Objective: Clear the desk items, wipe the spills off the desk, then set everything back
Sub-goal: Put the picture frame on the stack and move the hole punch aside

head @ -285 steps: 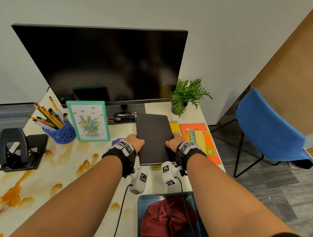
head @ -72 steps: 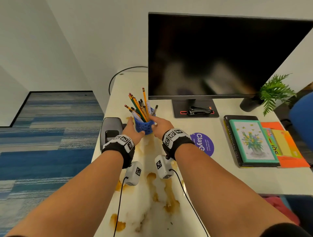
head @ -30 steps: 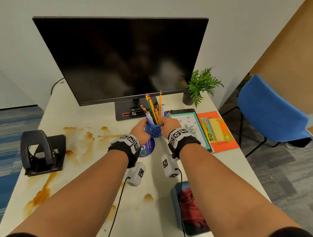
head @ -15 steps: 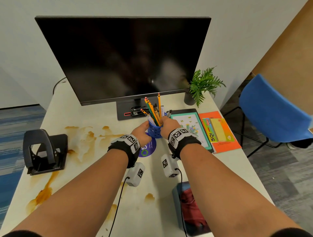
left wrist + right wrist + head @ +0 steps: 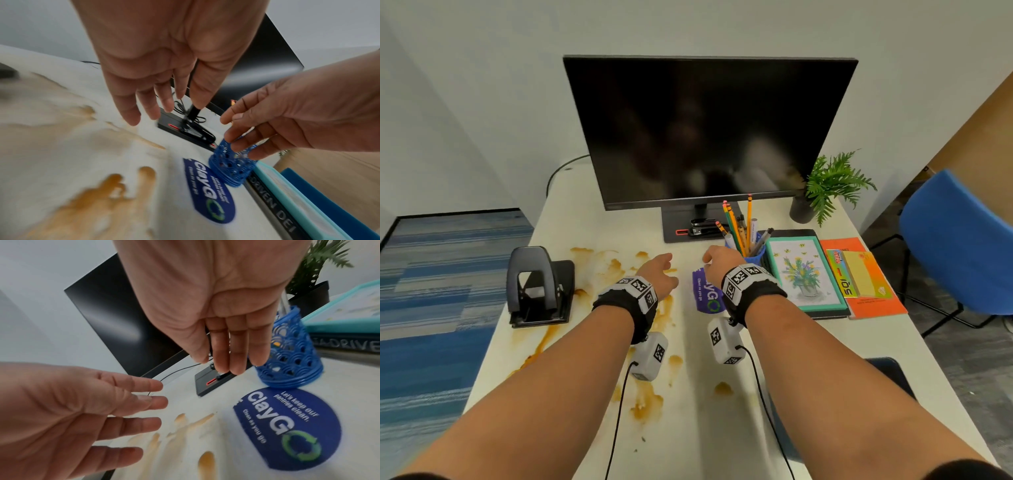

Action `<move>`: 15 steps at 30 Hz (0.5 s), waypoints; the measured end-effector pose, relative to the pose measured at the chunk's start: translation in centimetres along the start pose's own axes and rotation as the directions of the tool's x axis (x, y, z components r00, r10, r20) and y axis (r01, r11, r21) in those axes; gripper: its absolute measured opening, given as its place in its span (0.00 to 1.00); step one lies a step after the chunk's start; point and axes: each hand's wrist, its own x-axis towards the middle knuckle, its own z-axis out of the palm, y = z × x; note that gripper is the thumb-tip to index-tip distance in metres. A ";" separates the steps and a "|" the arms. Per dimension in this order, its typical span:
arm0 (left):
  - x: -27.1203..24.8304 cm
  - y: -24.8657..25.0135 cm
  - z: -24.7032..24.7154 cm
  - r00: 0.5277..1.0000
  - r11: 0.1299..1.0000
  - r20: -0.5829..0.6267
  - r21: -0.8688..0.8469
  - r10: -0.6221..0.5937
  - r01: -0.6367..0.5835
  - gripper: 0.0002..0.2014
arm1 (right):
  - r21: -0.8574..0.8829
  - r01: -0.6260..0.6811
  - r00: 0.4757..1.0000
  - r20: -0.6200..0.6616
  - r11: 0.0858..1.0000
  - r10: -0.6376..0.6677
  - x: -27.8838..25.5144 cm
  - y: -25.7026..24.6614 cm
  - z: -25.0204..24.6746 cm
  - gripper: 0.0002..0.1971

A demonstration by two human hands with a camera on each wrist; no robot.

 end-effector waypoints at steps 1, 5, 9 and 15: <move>-0.2 -0.6 -0.6 1.000 1.000 -0.021 0.008 -0.012 0.012 0.31 | 0.014 0.006 1.000 0.002 1.000 -0.006 0.0 -0.7 0.4 0.17; -1.1 -3.7 -3.8 0.990 0.995 -0.101 0.009 -0.099 0.100 0.31 | 0.021 0.052 0.999 -0.004 0.998 -0.051 0.1 -4.2 2.1 0.16; -1.8 -6.8 -7.1 0.954 0.980 -0.224 -0.020 -0.198 0.199 0.28 | 0.010 0.098 0.995 0.004 0.995 -0.098 0.2 -7.5 4.0 0.15; -3.2 -10.5 -11.8 0.859 0.955 -0.429 -0.036 -0.280 0.294 0.22 | -0.029 0.220 0.974 0.055 0.975 -0.218 0.3 -13.0 6.2 0.15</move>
